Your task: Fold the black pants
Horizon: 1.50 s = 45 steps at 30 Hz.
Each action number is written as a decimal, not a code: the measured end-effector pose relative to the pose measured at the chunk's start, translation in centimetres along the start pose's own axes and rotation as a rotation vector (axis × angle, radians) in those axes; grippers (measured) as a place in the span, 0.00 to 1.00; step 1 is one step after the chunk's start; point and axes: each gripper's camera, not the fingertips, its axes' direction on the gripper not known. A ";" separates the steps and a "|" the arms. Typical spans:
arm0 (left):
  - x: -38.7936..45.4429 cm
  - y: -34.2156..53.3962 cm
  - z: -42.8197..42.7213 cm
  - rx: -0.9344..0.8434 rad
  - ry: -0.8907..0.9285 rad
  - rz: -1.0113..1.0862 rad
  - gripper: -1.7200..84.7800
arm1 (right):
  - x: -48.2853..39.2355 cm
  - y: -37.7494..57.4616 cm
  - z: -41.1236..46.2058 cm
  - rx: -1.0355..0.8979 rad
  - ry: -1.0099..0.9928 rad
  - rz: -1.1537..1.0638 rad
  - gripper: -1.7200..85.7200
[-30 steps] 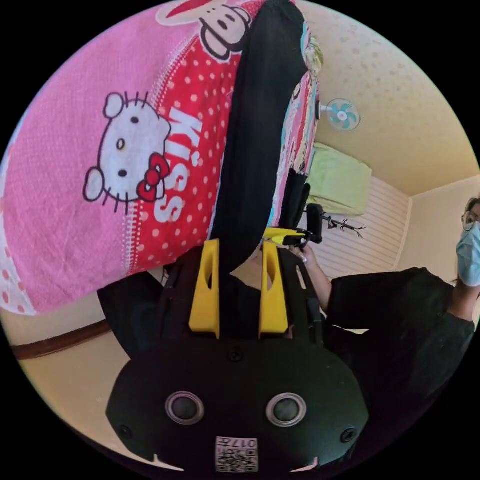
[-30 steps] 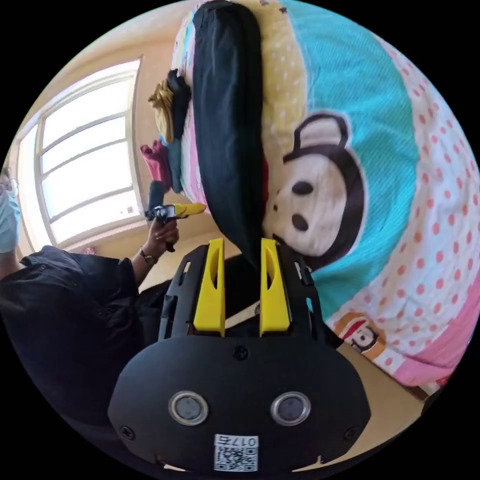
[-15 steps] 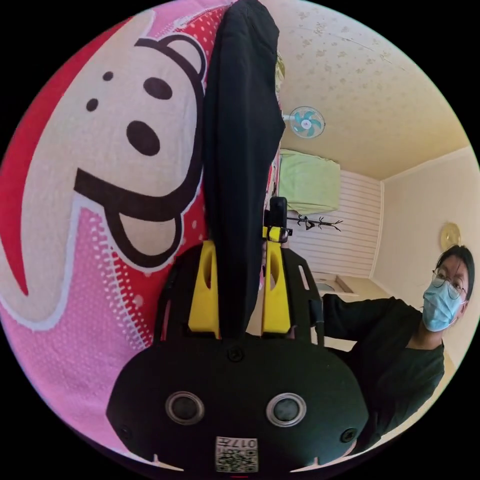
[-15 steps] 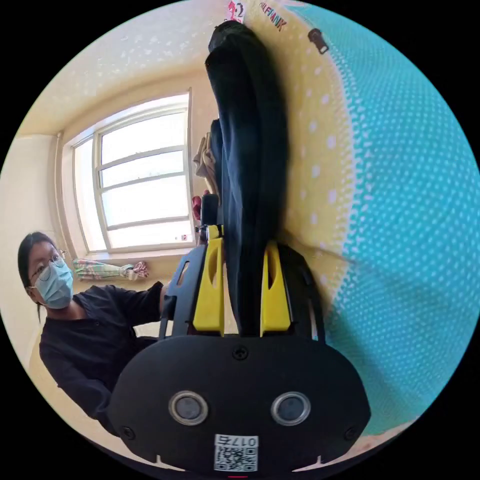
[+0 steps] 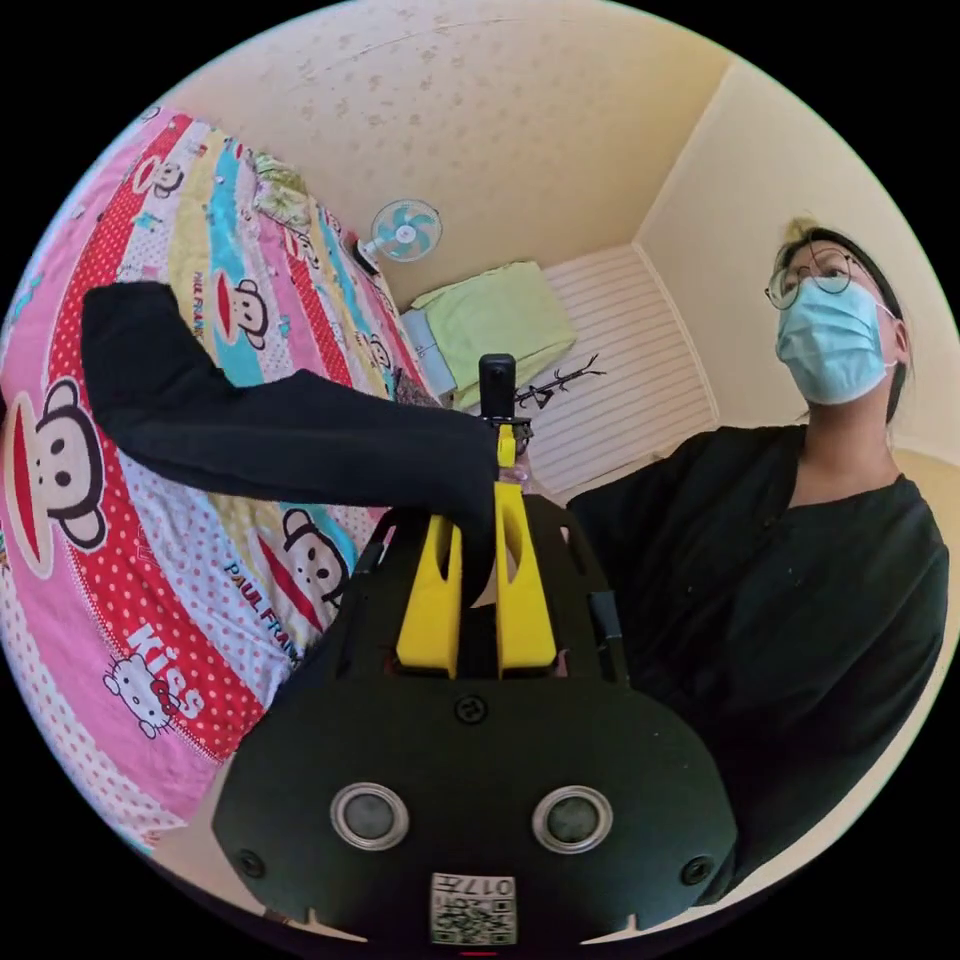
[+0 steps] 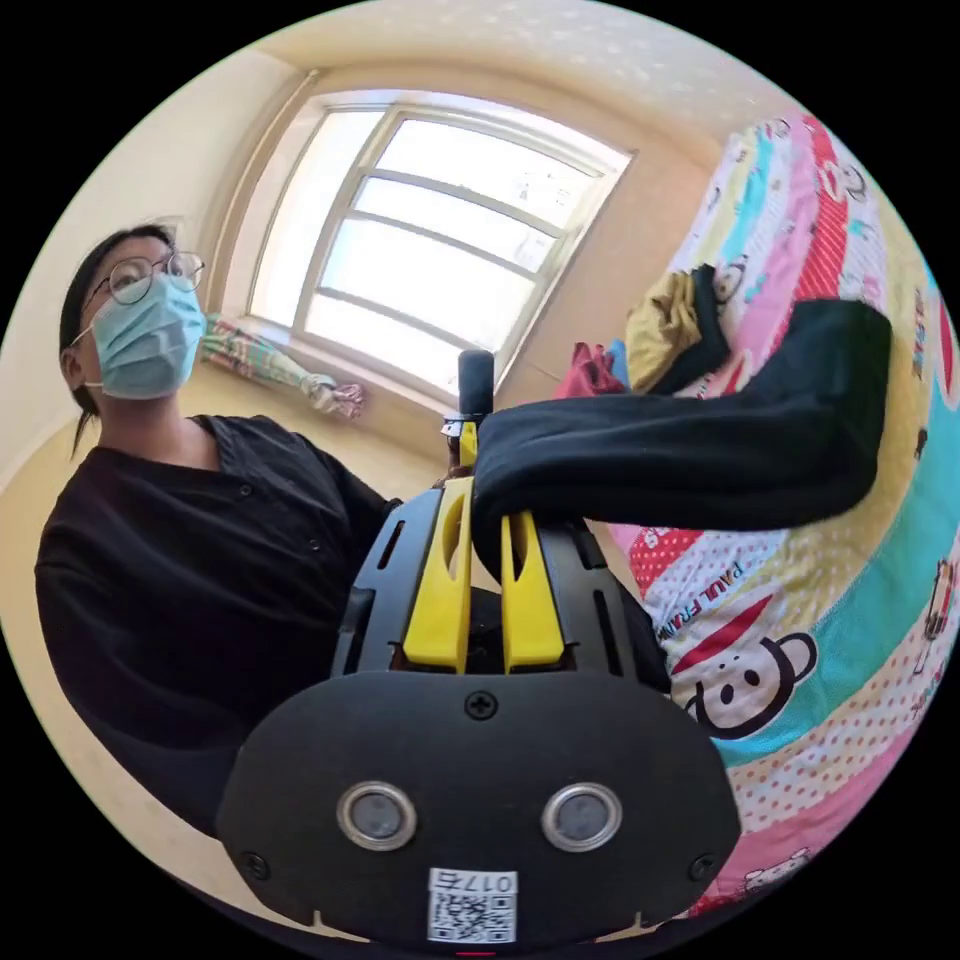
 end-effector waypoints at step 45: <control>-16.5 2.9 11.8 0.169 -0.357 -0.765 0.22 | 11.8 13.5 -10.7 -0.053 0.195 0.631 0.21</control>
